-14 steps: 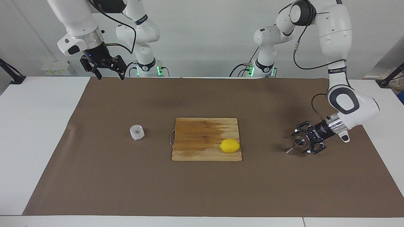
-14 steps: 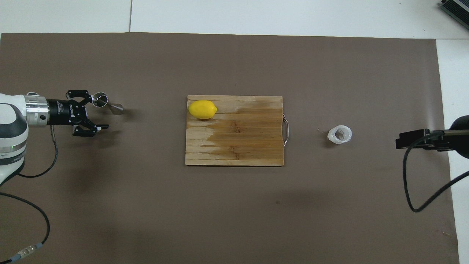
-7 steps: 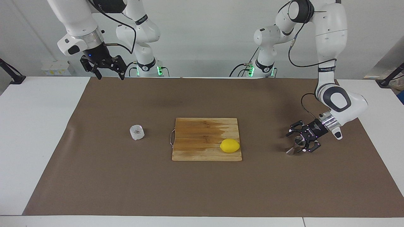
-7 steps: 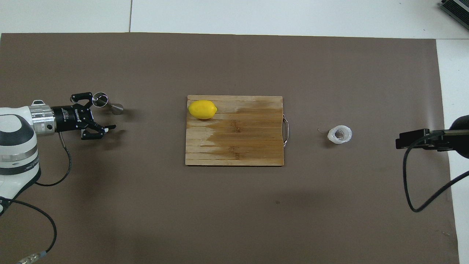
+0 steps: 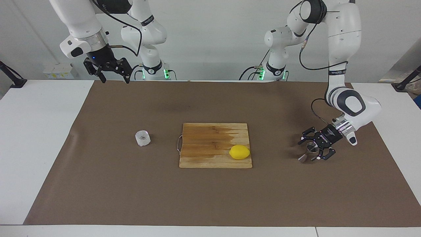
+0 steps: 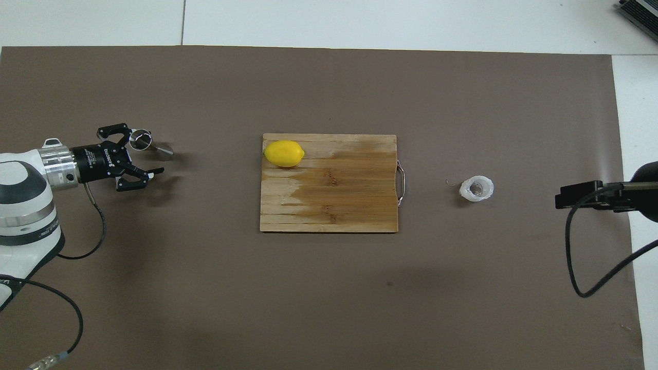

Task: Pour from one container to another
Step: 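Reach the left gripper to the dark metal cup and grasp it, then carry the dark metal cup with the left gripper onto the wooden board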

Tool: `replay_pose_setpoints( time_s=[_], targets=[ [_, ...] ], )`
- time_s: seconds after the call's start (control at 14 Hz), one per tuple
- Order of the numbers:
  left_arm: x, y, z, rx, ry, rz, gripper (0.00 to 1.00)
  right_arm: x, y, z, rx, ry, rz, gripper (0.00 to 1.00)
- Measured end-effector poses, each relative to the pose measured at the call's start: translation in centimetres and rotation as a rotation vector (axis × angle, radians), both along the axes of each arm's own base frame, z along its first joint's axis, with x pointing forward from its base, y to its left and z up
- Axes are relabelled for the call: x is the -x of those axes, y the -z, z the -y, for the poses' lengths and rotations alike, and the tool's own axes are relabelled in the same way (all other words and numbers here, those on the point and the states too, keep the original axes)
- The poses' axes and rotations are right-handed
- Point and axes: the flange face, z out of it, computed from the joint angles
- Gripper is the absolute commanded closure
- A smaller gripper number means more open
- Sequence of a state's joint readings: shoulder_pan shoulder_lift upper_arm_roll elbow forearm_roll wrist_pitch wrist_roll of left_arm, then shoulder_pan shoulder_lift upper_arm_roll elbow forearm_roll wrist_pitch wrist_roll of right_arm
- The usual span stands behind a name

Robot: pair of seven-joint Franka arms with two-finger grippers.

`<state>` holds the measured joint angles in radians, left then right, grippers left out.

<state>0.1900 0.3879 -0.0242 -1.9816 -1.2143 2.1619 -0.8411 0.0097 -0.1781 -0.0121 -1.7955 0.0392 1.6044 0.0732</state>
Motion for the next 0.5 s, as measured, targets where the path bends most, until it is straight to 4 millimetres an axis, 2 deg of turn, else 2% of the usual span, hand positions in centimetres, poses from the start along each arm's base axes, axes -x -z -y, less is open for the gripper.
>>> replay_pose_setpoints(
  time_s=[0.07, 0.14, 0.21, 0.5],
  targets=[
    [-0.03, -0.02, 0.00, 0.004, -0.003, 0.007, 0.72, 0.00, 0.00, 0.00, 0.000, 0.000, 0.000, 0.00],
    [-0.05, -0.04, 0.00, 0.007, -0.005, 0.012, 0.93, 0.00, 0.00, 0.00, 0.000, 0.000, 0.000, 0.00],
    [-0.06, -0.05, 0.00, 0.009, -0.007, 0.014, 1.00, 0.00, 0.00, 0.00, 0.000, 0.000, 0.000, 0.00],
    [-0.13, -0.65, -0.03, 0.010, -0.010, 0.026, 1.00, 0.00, 0.00, 0.00, 0.000, 0.000, 0.000, 0.00]
  ],
)
